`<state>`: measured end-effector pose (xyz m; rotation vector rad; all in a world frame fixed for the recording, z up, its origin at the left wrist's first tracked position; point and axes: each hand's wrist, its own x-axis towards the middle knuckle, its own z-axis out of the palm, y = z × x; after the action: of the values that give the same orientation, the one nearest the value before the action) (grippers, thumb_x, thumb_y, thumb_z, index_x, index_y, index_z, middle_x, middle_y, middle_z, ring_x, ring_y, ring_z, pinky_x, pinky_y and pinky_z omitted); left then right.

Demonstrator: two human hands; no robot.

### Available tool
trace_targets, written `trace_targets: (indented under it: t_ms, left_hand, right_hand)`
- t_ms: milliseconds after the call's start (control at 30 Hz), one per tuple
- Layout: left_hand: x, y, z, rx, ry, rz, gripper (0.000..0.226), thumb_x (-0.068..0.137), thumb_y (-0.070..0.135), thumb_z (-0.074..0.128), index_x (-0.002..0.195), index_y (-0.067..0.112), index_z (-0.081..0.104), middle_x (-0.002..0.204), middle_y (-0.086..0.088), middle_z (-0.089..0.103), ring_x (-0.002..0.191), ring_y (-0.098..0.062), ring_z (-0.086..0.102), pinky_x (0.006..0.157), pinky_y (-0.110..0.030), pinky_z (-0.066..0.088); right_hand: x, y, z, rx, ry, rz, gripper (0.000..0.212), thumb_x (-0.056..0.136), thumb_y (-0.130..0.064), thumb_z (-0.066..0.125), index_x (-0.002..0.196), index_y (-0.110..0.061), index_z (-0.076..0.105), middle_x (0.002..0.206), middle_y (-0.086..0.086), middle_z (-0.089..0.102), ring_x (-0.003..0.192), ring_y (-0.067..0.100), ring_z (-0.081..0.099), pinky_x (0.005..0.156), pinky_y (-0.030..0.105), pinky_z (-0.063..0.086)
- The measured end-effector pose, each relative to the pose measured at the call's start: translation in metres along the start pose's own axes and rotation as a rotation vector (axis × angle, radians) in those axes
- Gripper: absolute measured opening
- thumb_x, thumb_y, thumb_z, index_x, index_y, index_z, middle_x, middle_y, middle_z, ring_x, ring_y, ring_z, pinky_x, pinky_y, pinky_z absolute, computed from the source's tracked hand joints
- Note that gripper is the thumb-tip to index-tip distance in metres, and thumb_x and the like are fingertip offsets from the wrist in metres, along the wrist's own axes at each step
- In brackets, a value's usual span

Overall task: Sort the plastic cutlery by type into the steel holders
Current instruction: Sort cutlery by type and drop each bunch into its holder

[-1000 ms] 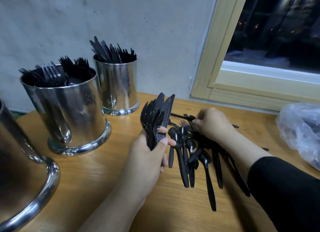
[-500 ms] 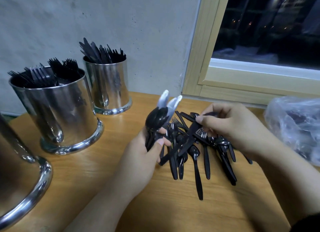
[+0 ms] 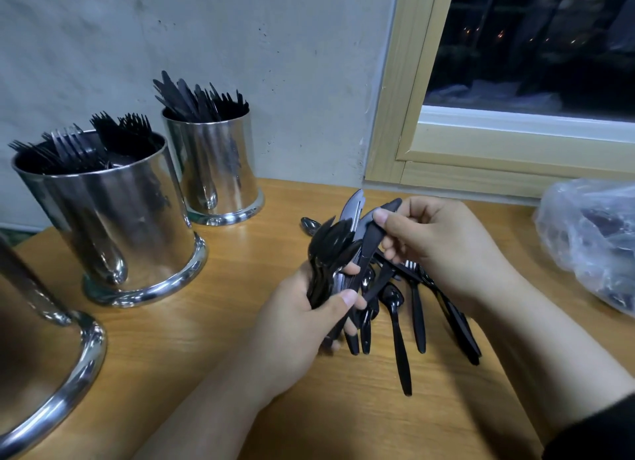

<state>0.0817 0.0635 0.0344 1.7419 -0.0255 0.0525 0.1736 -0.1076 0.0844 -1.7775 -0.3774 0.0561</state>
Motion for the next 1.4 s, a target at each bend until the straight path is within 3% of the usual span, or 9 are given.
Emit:
trace_targets:
  t_ms: [133,233,300,500,767,1000,1167,1300,1400]
  left_hand:
    - [0.001,-0.002,-0.001,-0.021,0.062,0.008,0.028,0.100,0.018,0.061,0.103,0.046,0.063,0.074,-0.001,0.071,0.059,-0.010,0.061,0.057,-0.029,0.052]
    - [0.005,-0.004,-0.006,-0.076,0.207,0.006,0.033,0.100,0.020,0.062,0.095,0.052,0.063,0.072,-0.011,0.067,0.058,-0.012,0.057,0.057,-0.027,0.049]
    - [0.007,-0.006,-0.008,-0.099,0.298,0.006,0.031,0.100,0.020,0.062,0.097,0.050,0.064,0.079,-0.012,0.070,0.060,-0.013,0.058,0.057,-0.028,0.051]
    - [0.009,-0.011,-0.011,-0.065,0.362,0.015,0.027,0.101,0.021,0.061,0.100,0.049,0.062,0.081,-0.006,0.072,0.060,-0.014,0.059,0.059,-0.033,0.051]
    - [0.010,-0.011,-0.011,-0.040,0.322,0.031,0.024,0.100,0.022,0.062,0.104,0.045,0.061,0.082,-0.008,0.071,0.061,-0.016,0.059,0.058,-0.032,0.052]
    - [0.009,-0.011,-0.010,-0.020,0.311,0.041,0.026,0.100,0.021,0.061,0.102,0.047,0.061,0.081,-0.009,0.071,0.060,-0.012,0.060,0.059,-0.033,0.052]
    - [0.008,-0.009,-0.012,-0.029,0.300,0.029,0.027,0.099,0.020,0.062,0.100,0.047,0.061,0.079,-0.010,0.069,0.059,-0.007,0.060,0.056,-0.024,0.051]
    - [0.008,-0.010,-0.013,-0.022,0.310,0.030,0.026,0.099,0.022,0.062,0.102,0.048,0.061,0.080,-0.010,0.070,0.060,-0.009,0.061,0.058,-0.027,0.053]
    - [0.007,-0.009,-0.013,-0.030,0.312,0.025,0.027,0.099,0.023,0.062,0.102,0.050,0.061,0.081,-0.011,0.070,0.060,-0.010,0.060,0.058,-0.029,0.053]
  right_hand:
    - [0.003,0.000,0.000,0.010,0.016,0.022,0.034,0.099,-0.031,0.060,0.088,0.000,0.068,0.073,0.008,0.071,0.063,0.018,0.061,0.062,0.026,0.053]
    - [0.022,0.012,-0.009,-0.453,0.114,0.041,0.036,0.100,-0.042,0.057,0.086,-0.012,0.071,0.070,0.002,0.071,0.060,0.021,0.061,0.061,0.032,0.051]
    - [0.041,0.023,-0.011,-0.699,0.074,0.095,0.030,0.098,-0.040,0.061,0.088,-0.014,0.071,0.071,0.001,0.067,0.063,0.017,0.060,0.057,0.028,0.046]
    - [0.093,0.044,0.003,-1.058,-0.103,0.281,0.032,0.091,-0.039,0.072,0.094,-0.007,0.071,0.085,0.008,0.070,0.081,0.025,0.066,0.073,0.033,0.056]
    - [0.099,0.031,0.013,-1.035,-0.204,0.426,0.030,0.090,-0.034,0.073,0.083,-0.005,0.063,0.072,0.007,0.060,0.061,0.020,0.055,0.051,0.028,0.042]
    - [0.100,0.025,0.024,-0.966,-0.273,0.533,0.033,0.096,-0.035,0.064,0.088,-0.003,0.063,0.074,0.010,0.056,0.065,0.025,0.053,0.061,0.032,0.047]
    - [0.100,0.026,0.022,-0.857,-0.241,0.560,0.030,0.092,-0.032,0.071,0.087,-0.004,0.065,0.079,0.012,0.064,0.066,0.024,0.058,0.064,0.031,0.053]
    - [0.097,0.024,0.013,-0.762,-0.153,0.490,0.027,0.088,-0.034,0.075,0.085,-0.007,0.069,0.075,0.007,0.062,0.059,0.018,0.054,0.049,0.022,0.043]
    - [0.099,0.023,0.006,-0.668,-0.045,0.411,0.029,0.085,-0.035,0.077,0.089,-0.008,0.068,0.076,0.010,0.061,0.059,0.022,0.050,0.050,0.027,0.040]
